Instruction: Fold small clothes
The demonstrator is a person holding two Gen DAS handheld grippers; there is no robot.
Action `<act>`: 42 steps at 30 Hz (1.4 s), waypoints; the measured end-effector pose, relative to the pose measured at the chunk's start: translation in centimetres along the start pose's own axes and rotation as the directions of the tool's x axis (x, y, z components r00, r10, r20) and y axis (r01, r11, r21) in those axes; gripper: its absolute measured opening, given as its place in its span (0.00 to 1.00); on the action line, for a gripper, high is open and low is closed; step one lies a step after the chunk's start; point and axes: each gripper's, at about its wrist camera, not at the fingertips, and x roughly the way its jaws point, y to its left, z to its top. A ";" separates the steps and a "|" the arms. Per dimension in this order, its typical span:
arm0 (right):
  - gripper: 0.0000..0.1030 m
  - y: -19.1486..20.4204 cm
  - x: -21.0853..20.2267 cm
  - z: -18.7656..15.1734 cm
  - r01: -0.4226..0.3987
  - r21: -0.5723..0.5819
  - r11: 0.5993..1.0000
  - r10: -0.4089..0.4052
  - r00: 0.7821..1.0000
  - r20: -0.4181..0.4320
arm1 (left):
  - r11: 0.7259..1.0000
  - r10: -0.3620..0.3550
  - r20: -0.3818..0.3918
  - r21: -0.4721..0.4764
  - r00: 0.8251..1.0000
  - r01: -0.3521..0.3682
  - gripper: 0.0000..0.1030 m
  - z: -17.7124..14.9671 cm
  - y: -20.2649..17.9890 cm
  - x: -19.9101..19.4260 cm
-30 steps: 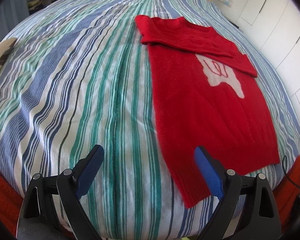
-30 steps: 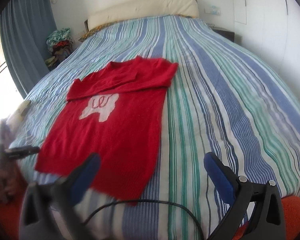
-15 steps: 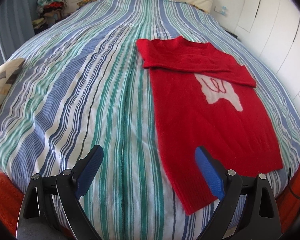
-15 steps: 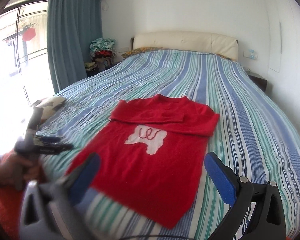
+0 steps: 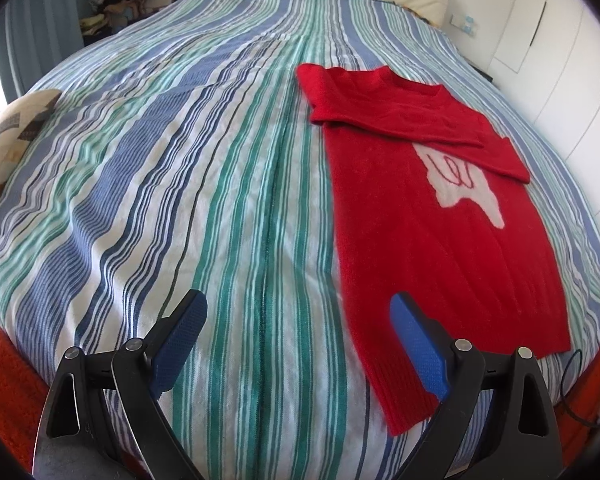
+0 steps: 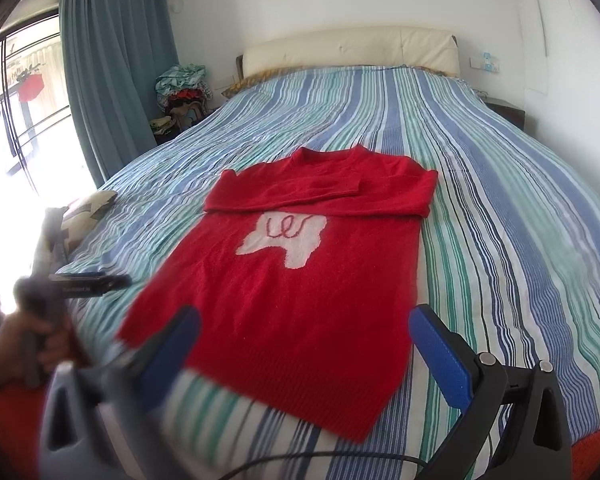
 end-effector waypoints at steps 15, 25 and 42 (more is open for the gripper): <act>0.99 0.3 1.7 -0.7 -0.017 -0.017 1.000 0.017 0.999 -0.049 | 0.999 0.035 -0.027 0.023 0.999 -0.034 0.91 -0.2 -0.1 1.8; 0.99 -1.0 2.1 -0.8 -0.009 0.037 0.999 0.011 0.998 -0.059 | 0.999 0.037 -0.037 0.024 0.999 -0.037 0.91 -0.2 0.1 2.2; 0.99 -1.2 2.4 -0.9 -0.011 0.041 0.999 0.014 0.998 -0.064 | 0.999 0.040 -0.033 0.025 0.999 -0.039 0.91 -0.1 0.0 2.1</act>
